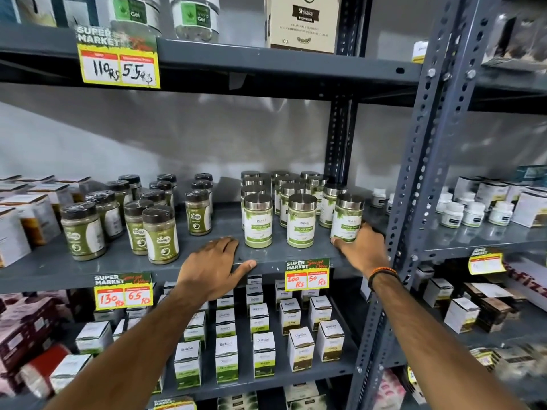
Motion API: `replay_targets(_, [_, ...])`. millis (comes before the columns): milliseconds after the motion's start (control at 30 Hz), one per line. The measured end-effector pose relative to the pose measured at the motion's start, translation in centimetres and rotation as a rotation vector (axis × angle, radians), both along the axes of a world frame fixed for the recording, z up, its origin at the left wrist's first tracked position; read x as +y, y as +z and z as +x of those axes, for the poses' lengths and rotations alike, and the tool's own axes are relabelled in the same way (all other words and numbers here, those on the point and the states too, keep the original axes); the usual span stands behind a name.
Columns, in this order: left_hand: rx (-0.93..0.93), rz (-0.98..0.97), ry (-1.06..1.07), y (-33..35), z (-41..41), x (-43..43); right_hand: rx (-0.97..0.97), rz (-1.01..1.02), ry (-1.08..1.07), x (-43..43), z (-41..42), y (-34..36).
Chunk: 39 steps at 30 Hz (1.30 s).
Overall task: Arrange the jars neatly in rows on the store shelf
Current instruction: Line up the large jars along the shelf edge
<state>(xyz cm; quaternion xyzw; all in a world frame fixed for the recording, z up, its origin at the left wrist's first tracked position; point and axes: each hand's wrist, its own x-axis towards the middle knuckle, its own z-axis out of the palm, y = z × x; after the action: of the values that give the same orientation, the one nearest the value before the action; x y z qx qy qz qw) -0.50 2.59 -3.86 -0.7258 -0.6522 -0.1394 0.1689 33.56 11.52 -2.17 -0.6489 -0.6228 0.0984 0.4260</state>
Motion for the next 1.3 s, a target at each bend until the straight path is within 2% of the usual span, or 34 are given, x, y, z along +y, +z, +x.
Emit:
replay_targets(833, [0.001,-0.011,0.014,-0.2,0.1,0.1,0.051,0.078,-0.001,-0.4,-0.2,-0.8])
replay_targets(1067, [-0.084,-0.132,-0.024,0.8,0.4,-0.5,0.156,0.204,0.033,-3.8,-0.6,-0.8])
replay_targets(1167, [-0.117,-0.081,-0.059,2.1,1.1,-2.0,0.172,0.309,0.097,-6.3,-1.7,0.7])
replay_targets(1300, [-0.069,0.072,-0.072,5.8,1.1,-4.4,0.123,0.433,0.224,-9.2,-5.5,4.2])
